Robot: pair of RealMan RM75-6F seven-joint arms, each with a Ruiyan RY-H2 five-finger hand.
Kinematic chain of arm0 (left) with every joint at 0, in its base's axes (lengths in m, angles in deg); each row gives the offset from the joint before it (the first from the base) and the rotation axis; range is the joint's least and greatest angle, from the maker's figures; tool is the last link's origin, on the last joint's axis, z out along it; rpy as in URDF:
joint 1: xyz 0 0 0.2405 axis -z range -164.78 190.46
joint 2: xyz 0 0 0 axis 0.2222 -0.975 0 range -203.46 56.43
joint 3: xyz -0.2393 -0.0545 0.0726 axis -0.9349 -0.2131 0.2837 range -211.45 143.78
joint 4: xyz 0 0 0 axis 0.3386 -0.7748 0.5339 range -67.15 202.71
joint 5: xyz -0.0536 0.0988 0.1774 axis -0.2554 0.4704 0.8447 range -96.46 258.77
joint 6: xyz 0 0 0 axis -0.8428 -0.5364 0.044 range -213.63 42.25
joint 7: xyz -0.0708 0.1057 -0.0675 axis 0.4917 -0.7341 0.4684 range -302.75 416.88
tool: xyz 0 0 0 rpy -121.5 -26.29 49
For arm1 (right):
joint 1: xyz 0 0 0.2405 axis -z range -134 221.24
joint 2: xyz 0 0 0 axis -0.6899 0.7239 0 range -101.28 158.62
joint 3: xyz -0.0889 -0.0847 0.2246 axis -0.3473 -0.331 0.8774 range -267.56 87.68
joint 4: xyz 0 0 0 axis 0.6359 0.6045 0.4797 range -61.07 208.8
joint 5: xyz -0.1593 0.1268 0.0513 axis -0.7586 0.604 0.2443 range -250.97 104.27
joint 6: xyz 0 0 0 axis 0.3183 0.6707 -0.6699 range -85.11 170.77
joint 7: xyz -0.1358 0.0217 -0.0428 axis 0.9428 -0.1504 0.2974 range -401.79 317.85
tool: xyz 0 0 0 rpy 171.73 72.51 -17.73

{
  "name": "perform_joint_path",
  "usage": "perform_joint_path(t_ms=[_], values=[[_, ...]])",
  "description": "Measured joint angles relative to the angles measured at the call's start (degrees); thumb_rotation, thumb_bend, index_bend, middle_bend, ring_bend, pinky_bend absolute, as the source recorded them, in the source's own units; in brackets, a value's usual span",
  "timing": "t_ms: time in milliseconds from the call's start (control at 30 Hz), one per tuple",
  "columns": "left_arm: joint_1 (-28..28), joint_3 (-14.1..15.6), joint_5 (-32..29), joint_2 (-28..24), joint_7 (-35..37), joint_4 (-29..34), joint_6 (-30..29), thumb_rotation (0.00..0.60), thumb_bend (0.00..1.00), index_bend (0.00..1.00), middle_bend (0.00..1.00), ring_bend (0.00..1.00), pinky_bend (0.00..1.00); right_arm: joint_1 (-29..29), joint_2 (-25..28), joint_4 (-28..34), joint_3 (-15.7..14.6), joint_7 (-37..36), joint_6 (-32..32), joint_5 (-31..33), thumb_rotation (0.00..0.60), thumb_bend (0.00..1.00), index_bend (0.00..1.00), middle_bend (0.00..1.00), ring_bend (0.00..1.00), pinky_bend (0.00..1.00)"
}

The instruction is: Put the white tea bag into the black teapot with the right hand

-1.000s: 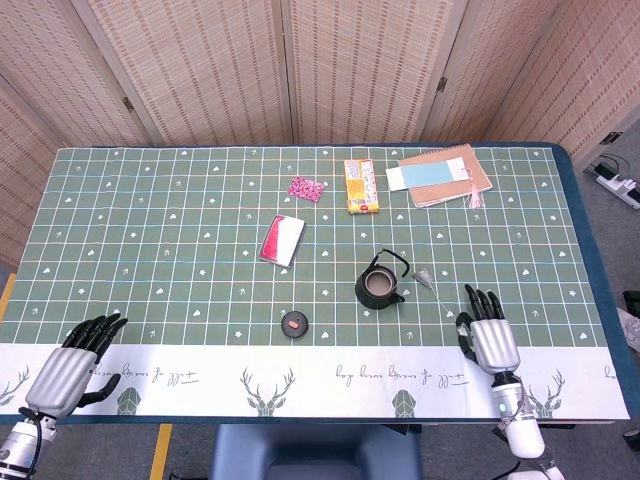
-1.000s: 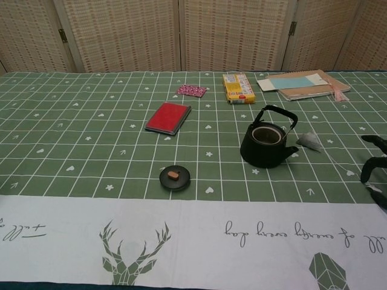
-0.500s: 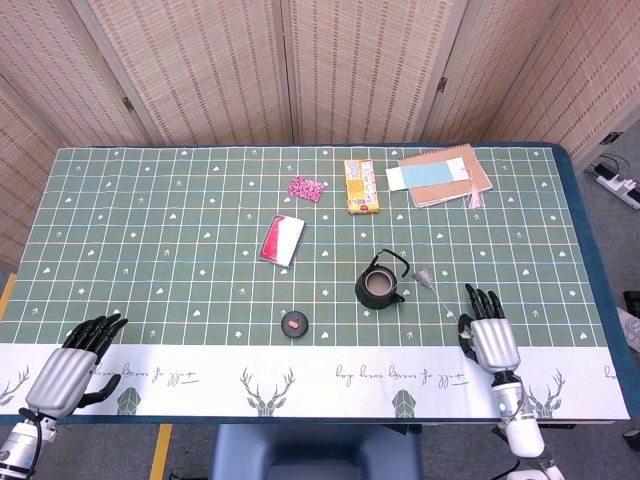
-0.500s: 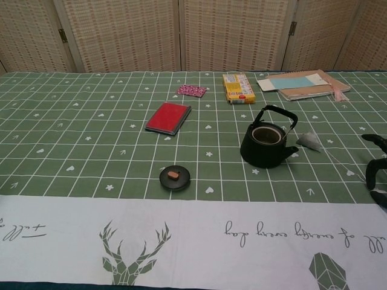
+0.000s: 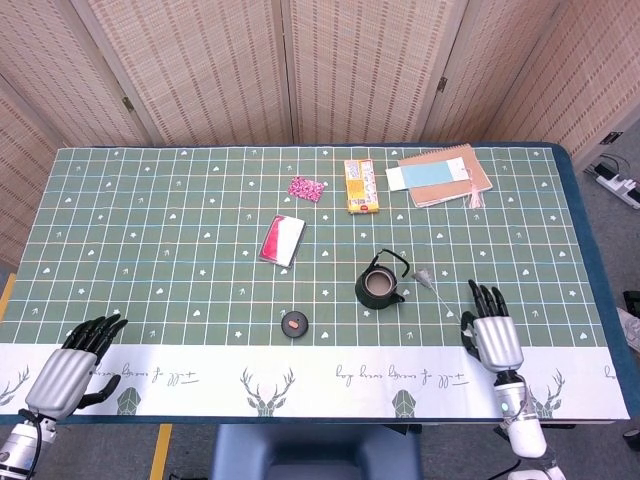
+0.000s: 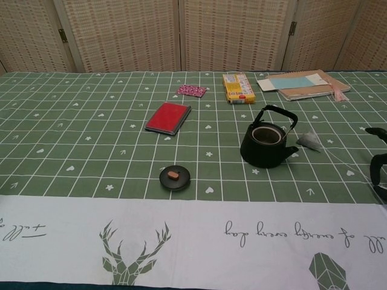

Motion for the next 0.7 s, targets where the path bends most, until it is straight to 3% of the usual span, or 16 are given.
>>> perform_joint_path(t_ms=[300,700], values=[[0.0,0.0,-0.2,0.1,-0.2,-0.1,0.2,0.6,0.36,0.0,0.0,0.0,0.07,-0.1,3.3,7.2,0.9,2.2,-4.2,-1.4,0.6,0.44,0.64,0.0,0.0,0.0],[0.2,-0.3,-0.8,0.1,0.2,-0.2,0.7,0.6,0.36,0.0,0.0,0.0,0.07,-1.5,13.1,30.5,3.9,15.3,-6.9,-2.1,0.6,0.44,0.64,0.0,0.0,0.0]])
